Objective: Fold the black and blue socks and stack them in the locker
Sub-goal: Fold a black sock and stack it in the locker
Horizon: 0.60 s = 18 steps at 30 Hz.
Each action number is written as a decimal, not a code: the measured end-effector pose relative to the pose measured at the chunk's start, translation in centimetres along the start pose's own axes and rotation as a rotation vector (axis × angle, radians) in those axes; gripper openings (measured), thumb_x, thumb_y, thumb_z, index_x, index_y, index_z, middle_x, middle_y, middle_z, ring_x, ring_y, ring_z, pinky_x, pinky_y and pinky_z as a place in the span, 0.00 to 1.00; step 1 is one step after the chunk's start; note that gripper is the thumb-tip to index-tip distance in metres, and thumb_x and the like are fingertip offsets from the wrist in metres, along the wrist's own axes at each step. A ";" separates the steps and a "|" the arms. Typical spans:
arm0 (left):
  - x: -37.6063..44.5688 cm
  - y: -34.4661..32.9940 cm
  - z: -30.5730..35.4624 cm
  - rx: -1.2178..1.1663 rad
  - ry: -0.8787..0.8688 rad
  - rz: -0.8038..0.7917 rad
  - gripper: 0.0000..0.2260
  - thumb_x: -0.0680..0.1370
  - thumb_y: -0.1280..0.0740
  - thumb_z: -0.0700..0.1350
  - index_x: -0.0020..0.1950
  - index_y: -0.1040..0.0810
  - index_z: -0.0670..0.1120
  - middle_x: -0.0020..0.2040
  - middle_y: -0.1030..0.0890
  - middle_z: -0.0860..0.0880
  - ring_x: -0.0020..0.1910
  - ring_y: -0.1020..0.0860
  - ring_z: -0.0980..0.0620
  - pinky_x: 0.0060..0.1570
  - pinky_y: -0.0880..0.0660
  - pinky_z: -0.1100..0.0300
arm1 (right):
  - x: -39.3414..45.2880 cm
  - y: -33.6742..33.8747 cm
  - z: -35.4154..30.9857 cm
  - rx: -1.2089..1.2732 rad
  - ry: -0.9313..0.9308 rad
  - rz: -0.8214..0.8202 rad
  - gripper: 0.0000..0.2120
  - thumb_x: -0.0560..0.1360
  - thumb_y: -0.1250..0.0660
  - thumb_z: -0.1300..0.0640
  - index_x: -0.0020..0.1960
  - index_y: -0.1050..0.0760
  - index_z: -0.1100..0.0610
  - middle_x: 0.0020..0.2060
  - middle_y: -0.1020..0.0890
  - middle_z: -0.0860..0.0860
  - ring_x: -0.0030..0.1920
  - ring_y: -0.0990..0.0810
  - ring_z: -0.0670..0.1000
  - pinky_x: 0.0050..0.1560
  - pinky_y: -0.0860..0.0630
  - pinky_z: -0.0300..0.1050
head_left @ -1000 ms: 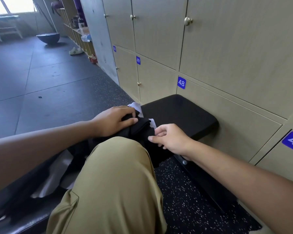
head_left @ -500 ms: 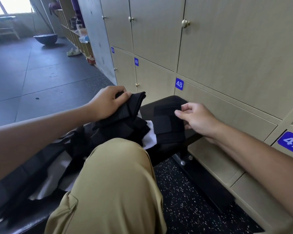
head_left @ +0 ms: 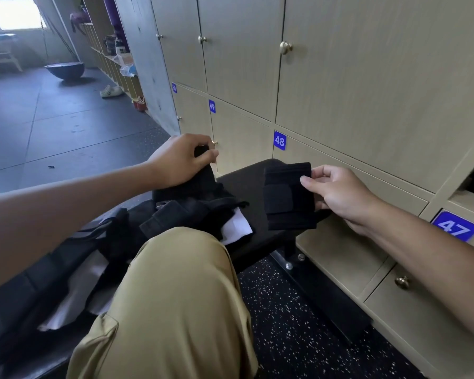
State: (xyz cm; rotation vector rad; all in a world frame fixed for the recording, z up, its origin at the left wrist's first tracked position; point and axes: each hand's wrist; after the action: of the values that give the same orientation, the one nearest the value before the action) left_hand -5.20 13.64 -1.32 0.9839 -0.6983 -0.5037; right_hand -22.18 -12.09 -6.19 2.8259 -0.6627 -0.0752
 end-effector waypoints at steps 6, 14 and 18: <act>-1.6 2.2 -0.7 0.080 -0.061 -0.350 0.12 0.74 0.32 0.66 0.44 0.18 0.58 0.43 0.17 0.59 0.44 0.20 0.61 0.46 0.27 0.63 | -0.2 0.1 -0.3 -0.001 0.011 -0.004 0.04 0.81 0.32 0.59 0.52 0.22 0.60 0.46 0.16 0.57 0.43 0.19 0.54 0.43 0.23 0.51; -3.6 0.8 -3.1 0.151 -0.014 -0.491 0.20 0.65 0.21 0.64 0.51 0.24 0.64 0.53 0.22 0.62 0.54 0.24 0.58 0.55 0.28 0.55 | -0.6 -0.5 -0.3 -0.003 0.012 -0.027 0.03 0.81 0.32 0.59 0.51 0.23 0.59 0.44 0.16 0.55 0.40 0.19 0.52 0.40 0.23 0.47; -3.6 0.4 -3.2 0.207 -0.054 -0.490 0.17 0.68 0.21 0.62 0.49 0.25 0.62 0.54 0.25 0.57 0.55 0.26 0.54 0.54 0.29 0.54 | -0.8 -0.5 -0.3 -0.014 0.011 -0.028 0.03 0.81 0.32 0.59 0.51 0.23 0.59 0.46 0.15 0.57 0.42 0.18 0.53 0.44 0.22 0.51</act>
State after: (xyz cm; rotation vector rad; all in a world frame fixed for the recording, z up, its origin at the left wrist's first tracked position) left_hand -5.32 18.08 -3.28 1.3501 -0.5618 -0.9013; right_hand -22.67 -11.25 -5.98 2.8206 -0.6184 -0.0693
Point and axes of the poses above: each hand's wrist, its own x-axis towards the middle knuckle, its own y-axis out of the back of the hand, z = x × y
